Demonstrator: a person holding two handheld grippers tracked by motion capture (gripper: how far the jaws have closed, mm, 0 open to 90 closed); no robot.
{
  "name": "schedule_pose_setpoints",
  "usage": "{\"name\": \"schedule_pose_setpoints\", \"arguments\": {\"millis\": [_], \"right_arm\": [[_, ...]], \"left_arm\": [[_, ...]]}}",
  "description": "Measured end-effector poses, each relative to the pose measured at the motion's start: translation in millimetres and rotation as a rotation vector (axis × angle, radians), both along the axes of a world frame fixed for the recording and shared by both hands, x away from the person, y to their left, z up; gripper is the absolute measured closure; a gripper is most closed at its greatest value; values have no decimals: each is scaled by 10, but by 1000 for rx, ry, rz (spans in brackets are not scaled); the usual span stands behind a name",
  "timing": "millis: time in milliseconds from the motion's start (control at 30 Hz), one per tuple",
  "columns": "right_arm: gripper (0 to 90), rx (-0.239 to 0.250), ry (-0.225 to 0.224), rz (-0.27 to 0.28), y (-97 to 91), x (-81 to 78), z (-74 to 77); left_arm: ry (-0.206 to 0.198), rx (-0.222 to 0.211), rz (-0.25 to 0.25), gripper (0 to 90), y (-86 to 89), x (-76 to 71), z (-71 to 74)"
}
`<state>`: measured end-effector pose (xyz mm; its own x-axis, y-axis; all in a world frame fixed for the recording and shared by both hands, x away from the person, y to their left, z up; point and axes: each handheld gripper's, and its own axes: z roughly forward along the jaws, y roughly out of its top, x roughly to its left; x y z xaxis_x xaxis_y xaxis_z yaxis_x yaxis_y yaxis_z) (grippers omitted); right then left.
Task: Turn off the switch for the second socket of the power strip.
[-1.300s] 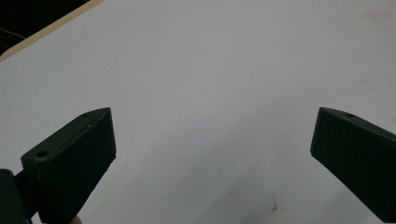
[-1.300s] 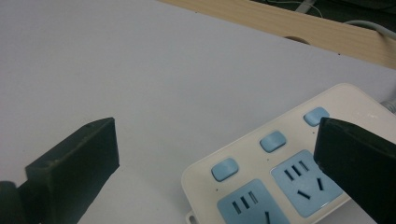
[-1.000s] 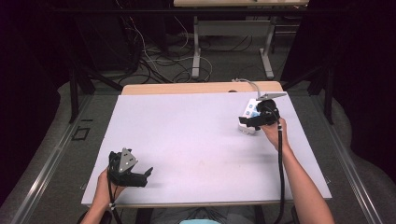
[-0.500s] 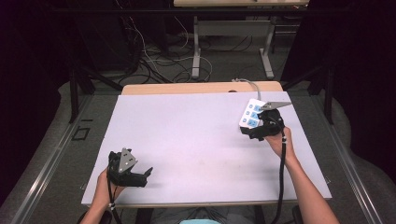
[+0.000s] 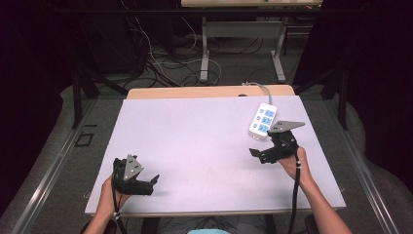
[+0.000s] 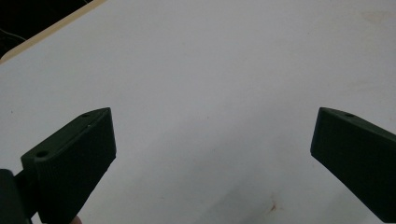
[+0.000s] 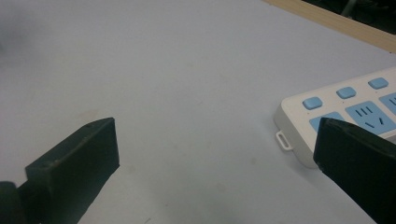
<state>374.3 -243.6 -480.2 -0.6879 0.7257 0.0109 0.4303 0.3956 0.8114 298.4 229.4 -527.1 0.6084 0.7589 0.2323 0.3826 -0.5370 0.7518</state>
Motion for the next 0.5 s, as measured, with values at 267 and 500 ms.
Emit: {"name": "schedule_pose_setpoints", "arguments": {"millis": [267,500], "right_arm": [[0,-12,-1,14,-48,-181,-45],[0,-21,-7,23,-97,-307,-96]], "left_arm": [[2,1,1,0,-1,1,-1],[0,2,2,0,-2,-3,-1]]}}
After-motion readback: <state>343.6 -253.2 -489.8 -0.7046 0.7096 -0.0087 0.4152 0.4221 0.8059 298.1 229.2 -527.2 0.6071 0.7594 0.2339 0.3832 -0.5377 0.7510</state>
